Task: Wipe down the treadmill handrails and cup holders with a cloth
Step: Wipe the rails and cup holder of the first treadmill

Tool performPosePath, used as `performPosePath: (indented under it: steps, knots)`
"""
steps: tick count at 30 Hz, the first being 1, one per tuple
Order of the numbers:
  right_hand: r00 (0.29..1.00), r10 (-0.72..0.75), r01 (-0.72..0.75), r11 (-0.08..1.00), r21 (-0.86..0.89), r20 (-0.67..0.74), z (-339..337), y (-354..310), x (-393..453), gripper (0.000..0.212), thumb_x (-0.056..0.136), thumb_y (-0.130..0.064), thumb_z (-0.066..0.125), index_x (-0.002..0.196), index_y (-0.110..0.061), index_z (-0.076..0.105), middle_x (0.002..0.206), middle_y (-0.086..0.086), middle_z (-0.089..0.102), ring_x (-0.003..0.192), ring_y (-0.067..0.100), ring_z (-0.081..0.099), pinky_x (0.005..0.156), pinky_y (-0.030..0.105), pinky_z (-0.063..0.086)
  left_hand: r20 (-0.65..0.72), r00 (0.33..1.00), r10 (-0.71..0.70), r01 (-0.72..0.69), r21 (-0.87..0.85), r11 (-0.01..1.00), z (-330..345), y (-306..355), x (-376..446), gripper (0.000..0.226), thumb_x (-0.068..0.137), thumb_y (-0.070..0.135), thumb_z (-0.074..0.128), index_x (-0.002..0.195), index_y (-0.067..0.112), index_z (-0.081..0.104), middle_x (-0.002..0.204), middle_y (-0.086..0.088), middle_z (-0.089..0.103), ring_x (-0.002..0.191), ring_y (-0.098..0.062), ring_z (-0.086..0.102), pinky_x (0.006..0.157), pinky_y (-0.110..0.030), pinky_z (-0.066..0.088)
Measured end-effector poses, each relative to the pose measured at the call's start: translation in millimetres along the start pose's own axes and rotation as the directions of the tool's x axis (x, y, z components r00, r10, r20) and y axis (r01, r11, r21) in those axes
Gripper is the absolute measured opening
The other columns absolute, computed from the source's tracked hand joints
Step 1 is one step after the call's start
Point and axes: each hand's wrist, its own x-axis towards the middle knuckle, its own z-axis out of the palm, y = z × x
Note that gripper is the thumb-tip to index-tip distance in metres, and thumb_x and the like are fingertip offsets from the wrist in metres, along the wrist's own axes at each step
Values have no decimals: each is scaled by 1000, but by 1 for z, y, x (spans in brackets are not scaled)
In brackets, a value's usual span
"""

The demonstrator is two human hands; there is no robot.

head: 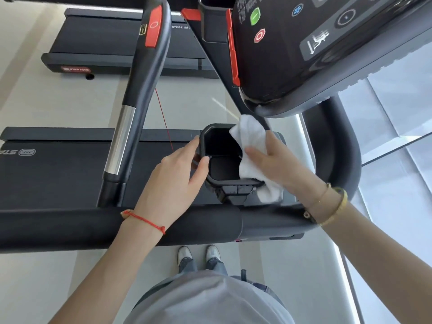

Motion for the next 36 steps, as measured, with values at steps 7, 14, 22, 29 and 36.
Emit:
performPosePath:
  steps: [7,14,22,29,36]
  knots:
    - [996,-80,79,996,-34,-38,-8,7,-26,27,98,-37,50,110,-13,46,80,-12,52,70,2,50,58,14,37,-3,1000,5,-5,-9,1000,-1,0,0,49,99,40,41,145,25,43,102,7,66,93,-10,64,86,-34,54]
    - [952,-292,281,953,-118,-90,-22,1,-90,22,100,-33,47,120,-23,47,75,-21,55,72,-5,53,64,6,39,-41,999,35,-36,-35,999,2,-5,1,31,98,37,43,127,35,50,90,15,66,83,-6,64,75,-29,54]
    - [735,-524,678,563,-473,430,-11,-13,-70,55,101,-43,30,144,-11,43,144,1,51,140,16,38,120,32,19,-59,996,-63,52,-167,985,1,-15,0,36,102,34,39,134,31,56,61,20,60,62,3,55,60,-15,38]
    - [741,-516,656,417,-629,430,5,-23,-46,47,104,-45,23,103,-12,56,82,-4,57,78,22,55,84,35,41,-54,998,-41,33,-133,991,2,-14,-6,38,100,34,44,137,31,53,89,32,58,72,16,55,67,-5,40]
    - [682,-564,697,309,-647,465,-18,-6,-44,47,103,-42,26,106,-10,60,97,1,65,94,24,58,102,32,39,-64,998,-13,6,-114,993,1,-12,-8,37,101,34,44,136,30,53,97,21,64,94,-5,62,85,-33,52]
